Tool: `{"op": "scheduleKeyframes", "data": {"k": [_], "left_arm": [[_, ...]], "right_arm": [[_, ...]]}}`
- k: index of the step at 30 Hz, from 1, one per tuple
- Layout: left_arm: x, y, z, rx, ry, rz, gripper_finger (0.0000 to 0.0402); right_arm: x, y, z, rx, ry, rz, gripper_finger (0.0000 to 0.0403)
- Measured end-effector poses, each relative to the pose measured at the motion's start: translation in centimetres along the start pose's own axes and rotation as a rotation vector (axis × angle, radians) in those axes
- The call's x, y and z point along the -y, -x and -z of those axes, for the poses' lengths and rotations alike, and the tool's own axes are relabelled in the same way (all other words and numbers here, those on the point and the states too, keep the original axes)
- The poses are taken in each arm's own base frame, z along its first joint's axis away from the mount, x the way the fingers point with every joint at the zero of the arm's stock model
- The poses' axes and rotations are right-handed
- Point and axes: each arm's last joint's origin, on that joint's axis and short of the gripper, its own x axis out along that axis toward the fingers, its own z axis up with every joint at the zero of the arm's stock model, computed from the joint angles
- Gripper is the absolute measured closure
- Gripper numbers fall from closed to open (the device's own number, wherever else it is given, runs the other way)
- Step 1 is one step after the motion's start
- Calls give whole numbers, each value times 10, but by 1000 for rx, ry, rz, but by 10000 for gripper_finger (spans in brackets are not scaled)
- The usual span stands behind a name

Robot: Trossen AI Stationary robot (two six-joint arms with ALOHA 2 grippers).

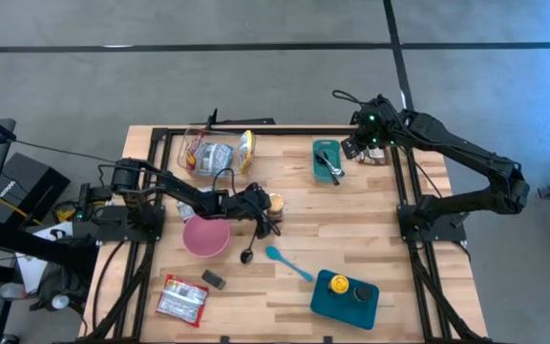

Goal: Pick & Place Food Item
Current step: Put the gold seasoning bottle into the blue bin

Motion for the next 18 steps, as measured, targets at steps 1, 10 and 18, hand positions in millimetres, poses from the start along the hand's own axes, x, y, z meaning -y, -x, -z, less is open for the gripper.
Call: {"op": "scheduleKeyframes", "data": {"k": [1,10,18], "left_arm": [[0,0,0,0,0,0,34],[0,0,0,0,3,-5,79],[0,0,0,0,4,-5,118]], "right_arm": [[0,0,0,0,0,0,276],[-2,0,0,1,6,-5,276],[-5,1,0,13,12,-17,276]]}}
